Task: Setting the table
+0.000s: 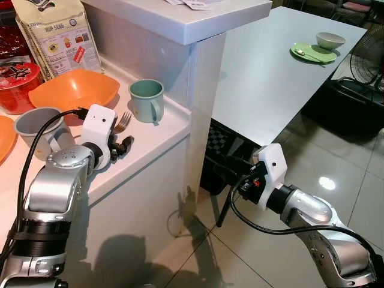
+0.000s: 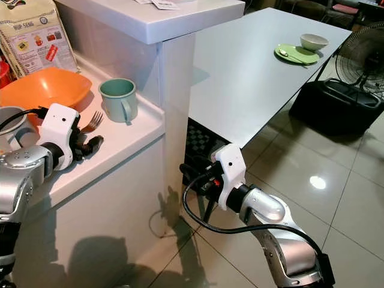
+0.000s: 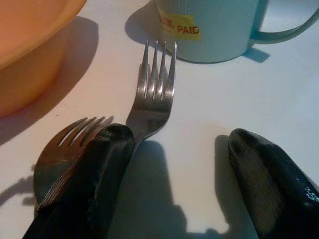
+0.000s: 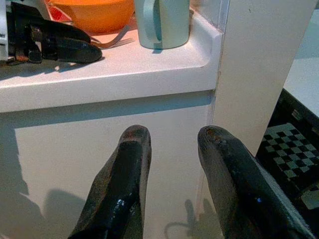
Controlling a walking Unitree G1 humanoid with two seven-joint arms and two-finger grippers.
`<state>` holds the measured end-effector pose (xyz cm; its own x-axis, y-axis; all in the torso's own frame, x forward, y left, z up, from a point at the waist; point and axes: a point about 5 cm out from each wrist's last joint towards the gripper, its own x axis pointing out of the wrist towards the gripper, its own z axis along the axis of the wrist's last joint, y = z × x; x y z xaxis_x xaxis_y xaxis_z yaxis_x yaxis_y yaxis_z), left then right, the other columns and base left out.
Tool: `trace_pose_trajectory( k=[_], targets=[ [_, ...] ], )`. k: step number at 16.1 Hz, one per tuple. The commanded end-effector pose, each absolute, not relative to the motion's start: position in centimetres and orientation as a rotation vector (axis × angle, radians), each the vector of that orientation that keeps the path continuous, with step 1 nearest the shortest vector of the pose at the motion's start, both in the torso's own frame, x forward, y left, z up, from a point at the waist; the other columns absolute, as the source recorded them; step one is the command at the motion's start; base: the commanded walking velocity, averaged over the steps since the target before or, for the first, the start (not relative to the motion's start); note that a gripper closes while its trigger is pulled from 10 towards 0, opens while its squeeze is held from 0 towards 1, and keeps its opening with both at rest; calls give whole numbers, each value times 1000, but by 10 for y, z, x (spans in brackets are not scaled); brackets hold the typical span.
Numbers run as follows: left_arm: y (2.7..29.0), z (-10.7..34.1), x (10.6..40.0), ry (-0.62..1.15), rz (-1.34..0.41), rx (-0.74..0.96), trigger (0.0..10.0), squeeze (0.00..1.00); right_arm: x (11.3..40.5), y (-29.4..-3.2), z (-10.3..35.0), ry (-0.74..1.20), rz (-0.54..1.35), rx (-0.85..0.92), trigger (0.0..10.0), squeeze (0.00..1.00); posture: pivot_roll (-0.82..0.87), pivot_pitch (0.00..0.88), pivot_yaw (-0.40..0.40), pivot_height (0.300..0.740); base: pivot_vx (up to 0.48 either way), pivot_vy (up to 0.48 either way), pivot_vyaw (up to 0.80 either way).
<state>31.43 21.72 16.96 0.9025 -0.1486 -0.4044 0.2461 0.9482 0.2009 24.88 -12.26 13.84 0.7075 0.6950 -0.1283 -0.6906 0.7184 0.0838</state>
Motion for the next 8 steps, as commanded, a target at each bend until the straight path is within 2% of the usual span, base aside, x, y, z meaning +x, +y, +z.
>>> trace_pose_trajectory(
  k=[1, 8],
  targets=[
    [211, 170, 315, 408, -245, 231, 10000, 0, 249, -123, 143, 146, 784, 27, 10000, 0, 58, 0, -49, 740, 0, 0, 0],
    [193, 179, 309, 374, -369, 190, 10000, 0, 250, -126, 140, 157, 779, 19, 10000, 0, 60, 0, -52, 740, 0, 0, 0]
  ],
)
